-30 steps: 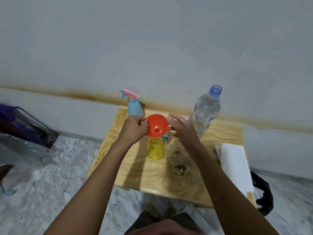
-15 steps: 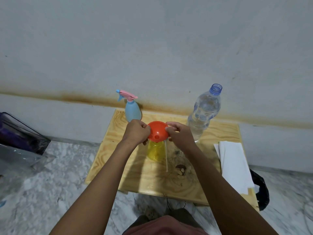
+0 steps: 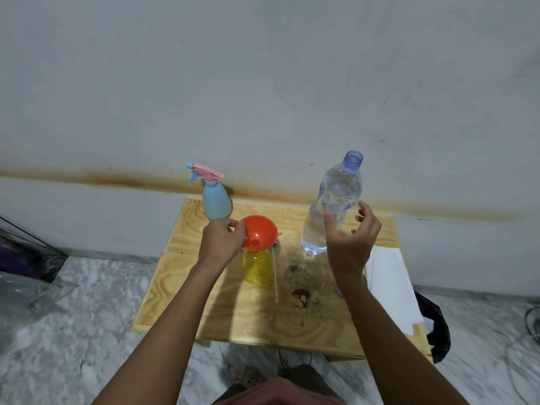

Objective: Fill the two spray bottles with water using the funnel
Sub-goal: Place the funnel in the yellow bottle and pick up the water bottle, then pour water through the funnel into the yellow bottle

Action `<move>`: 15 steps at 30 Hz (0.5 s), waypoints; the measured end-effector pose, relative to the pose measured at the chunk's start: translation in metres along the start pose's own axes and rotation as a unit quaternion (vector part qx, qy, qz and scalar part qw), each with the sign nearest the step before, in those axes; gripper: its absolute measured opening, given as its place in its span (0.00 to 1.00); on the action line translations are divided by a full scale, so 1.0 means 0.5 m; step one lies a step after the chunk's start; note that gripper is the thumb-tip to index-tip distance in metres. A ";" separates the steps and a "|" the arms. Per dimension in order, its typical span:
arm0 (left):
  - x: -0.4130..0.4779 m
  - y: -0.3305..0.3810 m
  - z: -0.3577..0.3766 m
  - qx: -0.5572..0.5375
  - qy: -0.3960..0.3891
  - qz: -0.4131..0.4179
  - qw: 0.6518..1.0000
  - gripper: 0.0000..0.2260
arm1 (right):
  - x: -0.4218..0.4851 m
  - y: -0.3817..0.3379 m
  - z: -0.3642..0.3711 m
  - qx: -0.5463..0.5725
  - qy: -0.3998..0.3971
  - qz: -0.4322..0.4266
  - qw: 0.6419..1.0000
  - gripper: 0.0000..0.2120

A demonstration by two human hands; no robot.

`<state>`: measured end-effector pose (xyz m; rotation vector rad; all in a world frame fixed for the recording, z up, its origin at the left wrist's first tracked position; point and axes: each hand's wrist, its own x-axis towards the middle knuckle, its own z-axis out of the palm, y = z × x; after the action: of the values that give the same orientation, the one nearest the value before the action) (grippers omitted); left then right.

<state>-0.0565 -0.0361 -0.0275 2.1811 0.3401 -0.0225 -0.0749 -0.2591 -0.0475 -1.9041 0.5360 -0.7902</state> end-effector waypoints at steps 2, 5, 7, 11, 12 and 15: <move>-0.004 -0.005 0.001 -0.016 -0.001 0.002 1.000 0.09 | 0.037 0.011 -0.005 0.009 -0.062 0.027 0.998 0.41; -0.009 -0.010 0.001 -0.039 -0.004 0.011 0.999 0.07 | 0.079 0.018 -0.001 0.033 -0.147 0.046 0.988 0.50; -0.009 -0.010 0.003 -0.045 0.002 0.021 0.999 0.06 | 0.091 0.019 0.006 0.066 -0.185 0.049 0.979 0.52; -0.007 -0.005 0.008 -0.059 0.017 0.039 0.997 0.06 | 0.093 0.018 0.029 0.091 -0.178 0.053 0.978 0.48; -0.007 -0.005 0.010 -0.060 0.022 0.041 0.997 0.07 | 0.090 0.018 0.035 0.089 -0.162 0.060 0.981 0.47; -0.013 -0.006 0.014 -0.060 0.034 0.051 0.996 0.08 | 0.074 0.023 0.046 0.095 -0.116 0.069 0.986 0.45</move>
<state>-0.0626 -0.0415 -0.0330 2.0799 0.2611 0.1253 -0.0332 -0.2745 -0.0544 -1.7333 0.4264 -0.5031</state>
